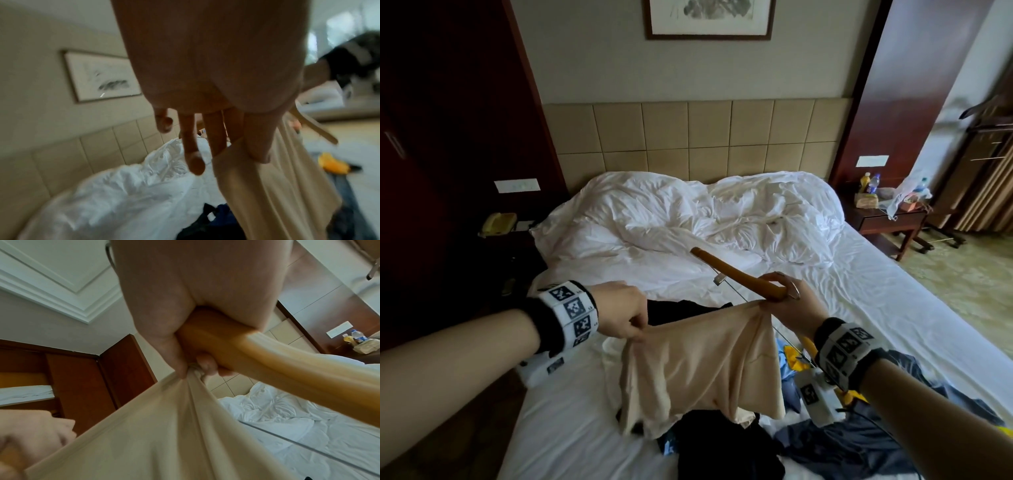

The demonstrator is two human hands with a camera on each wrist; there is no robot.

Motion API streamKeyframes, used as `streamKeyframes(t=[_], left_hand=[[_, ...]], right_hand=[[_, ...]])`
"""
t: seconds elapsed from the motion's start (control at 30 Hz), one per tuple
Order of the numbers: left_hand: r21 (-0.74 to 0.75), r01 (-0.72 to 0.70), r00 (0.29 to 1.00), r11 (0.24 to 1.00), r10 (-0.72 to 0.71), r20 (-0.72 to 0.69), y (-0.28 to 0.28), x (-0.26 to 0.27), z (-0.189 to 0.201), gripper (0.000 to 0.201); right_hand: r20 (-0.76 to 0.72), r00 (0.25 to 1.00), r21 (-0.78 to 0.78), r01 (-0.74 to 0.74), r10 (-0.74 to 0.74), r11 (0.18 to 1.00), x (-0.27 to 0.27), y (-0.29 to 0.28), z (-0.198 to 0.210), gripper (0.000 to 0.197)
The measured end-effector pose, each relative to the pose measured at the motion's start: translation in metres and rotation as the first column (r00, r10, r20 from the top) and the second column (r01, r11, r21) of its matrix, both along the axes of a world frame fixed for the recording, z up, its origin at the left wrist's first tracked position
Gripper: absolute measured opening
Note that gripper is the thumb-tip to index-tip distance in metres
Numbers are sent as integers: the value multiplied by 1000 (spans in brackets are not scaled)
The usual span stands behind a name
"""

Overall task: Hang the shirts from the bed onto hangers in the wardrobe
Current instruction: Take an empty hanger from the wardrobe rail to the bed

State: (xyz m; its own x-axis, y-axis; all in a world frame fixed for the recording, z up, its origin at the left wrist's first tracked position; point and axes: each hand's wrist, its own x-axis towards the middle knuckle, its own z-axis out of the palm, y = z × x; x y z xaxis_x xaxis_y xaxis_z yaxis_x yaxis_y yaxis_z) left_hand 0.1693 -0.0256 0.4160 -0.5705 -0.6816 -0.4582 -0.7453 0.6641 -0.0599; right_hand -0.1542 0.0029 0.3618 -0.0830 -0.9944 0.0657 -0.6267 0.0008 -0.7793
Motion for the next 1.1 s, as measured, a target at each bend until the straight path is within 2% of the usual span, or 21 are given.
streamKeyframes(t=[0.07, 0.17, 0.33, 0.43, 0.53, 0.67, 0.77, 0.87, 1.0, 1.1], left_hand=[[-136, 15, 979, 991, 13, 202, 0, -5, 2, 25], [-250, 9, 924, 968, 88, 372, -1, -15, 2, 26], [-367, 60, 869, 928, 132, 476, -6, -21, 2, 30], [-350, 25, 883, 936, 143, 446, -5, -26, 7, 33], [-311, 7, 912, 950, 121, 391, -2, -33, 16, 29], [-313, 25, 930, 949, 93, 356, -4, -38, 20, 27], [-326, 54, 935, 944, 67, 349, -7, -41, 21, 28], [-302, 43, 930, 952, 72, 360, -9, -43, 20, 27], [-305, 73, 929, 950, 46, 367, -8, -41, 17, 28], [-328, 82, 937, 941, 39, 346, -6, -39, 16, 32]], right_hand=[[-7, 1000, -6, -23, 23, 1000, 3, 1, 0, 37], [34, 997, -11, -64, 64, 998, 9, 2, -5, 37], [164, 985, -19, -46, 49, 999, 11, 7, -16, 25], [246, 967, 9, -73, 68, 997, 8, 10, -28, 18], [268, 960, 58, -101, 82, 993, 5, 11, -34, 4], [352, 933, -18, -69, 71, 997, 3, 12, -19, 7], [470, 876, -136, -43, 103, 990, 8, 15, 6, 10], [546, 811, -252, -79, 209, 964, 18, 21, 36, 10], [629, 718, -341, -90, 298, 936, 36, 27, 68, 17], [677, 641, -382, -114, 362, 917, 47, 29, 78, 25]])
